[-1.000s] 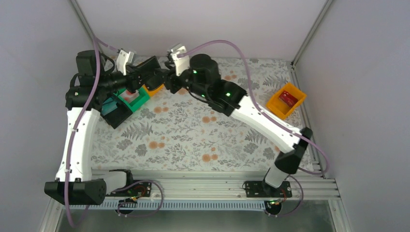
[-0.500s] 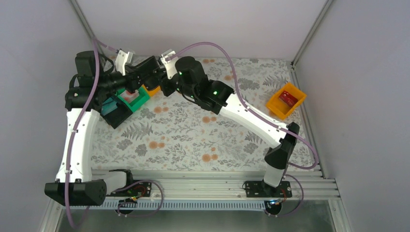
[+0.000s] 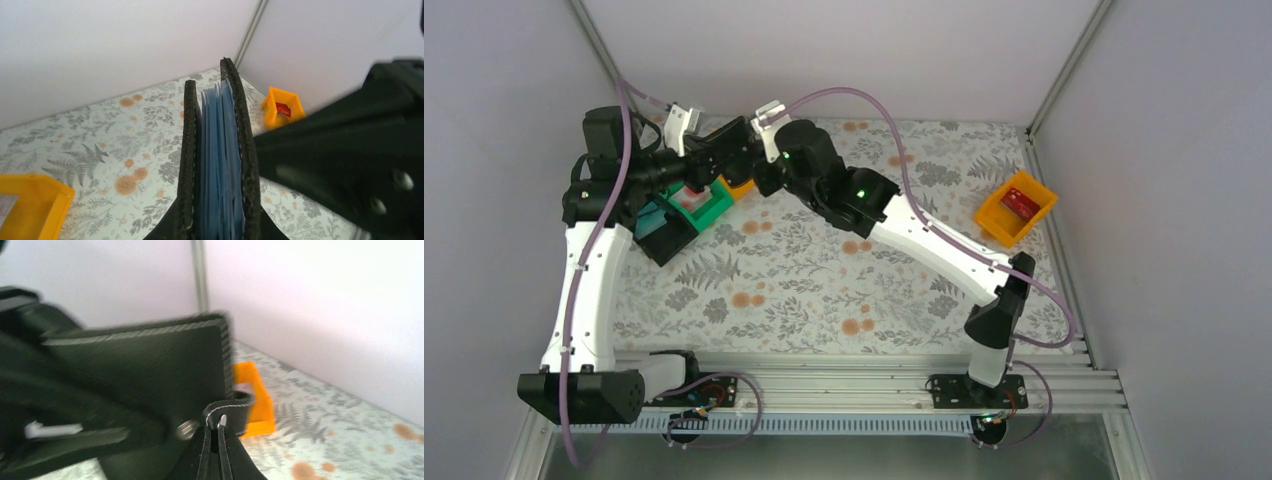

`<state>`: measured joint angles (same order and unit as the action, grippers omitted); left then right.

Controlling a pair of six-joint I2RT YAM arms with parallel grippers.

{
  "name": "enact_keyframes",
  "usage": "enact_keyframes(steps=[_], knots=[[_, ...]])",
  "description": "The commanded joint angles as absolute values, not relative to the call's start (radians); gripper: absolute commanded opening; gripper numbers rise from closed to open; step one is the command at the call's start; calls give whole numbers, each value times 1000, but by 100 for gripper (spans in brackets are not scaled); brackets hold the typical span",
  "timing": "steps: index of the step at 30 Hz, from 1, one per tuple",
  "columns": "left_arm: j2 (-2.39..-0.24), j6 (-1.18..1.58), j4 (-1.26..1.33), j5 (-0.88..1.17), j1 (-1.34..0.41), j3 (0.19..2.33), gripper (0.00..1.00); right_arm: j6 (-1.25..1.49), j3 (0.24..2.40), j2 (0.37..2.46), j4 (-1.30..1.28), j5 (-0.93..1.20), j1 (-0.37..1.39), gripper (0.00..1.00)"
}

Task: Take the credit cards out of the card holder

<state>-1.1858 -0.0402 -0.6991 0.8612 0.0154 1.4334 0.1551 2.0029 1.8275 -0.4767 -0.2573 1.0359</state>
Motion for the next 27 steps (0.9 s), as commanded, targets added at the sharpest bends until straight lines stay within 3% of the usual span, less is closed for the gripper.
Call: enact_keyframes(steps=[1, 8, 12, 18, 27], knots=[[-1164, -40, -729, 961, 6, 1426, 2, 138, 2051, 1854, -472, -427, 1002, 4], [-1151, -85, -757, 933, 7, 1408, 2, 165, 1965, 1796, -479, -421, 924, 4], [-1149, -138, -782, 940, 7, 1415, 2, 66, 1845, 1703, -459, -171, 862, 5], [-1156, -310, -897, 948, -7, 1473, 2, -59, 1624, 1531, -400, 232, 855, 36], [-1149, -619, -1143, 883, -71, 1597, 2, -27, 1565, 1431, -353, 503, 779, 55]])
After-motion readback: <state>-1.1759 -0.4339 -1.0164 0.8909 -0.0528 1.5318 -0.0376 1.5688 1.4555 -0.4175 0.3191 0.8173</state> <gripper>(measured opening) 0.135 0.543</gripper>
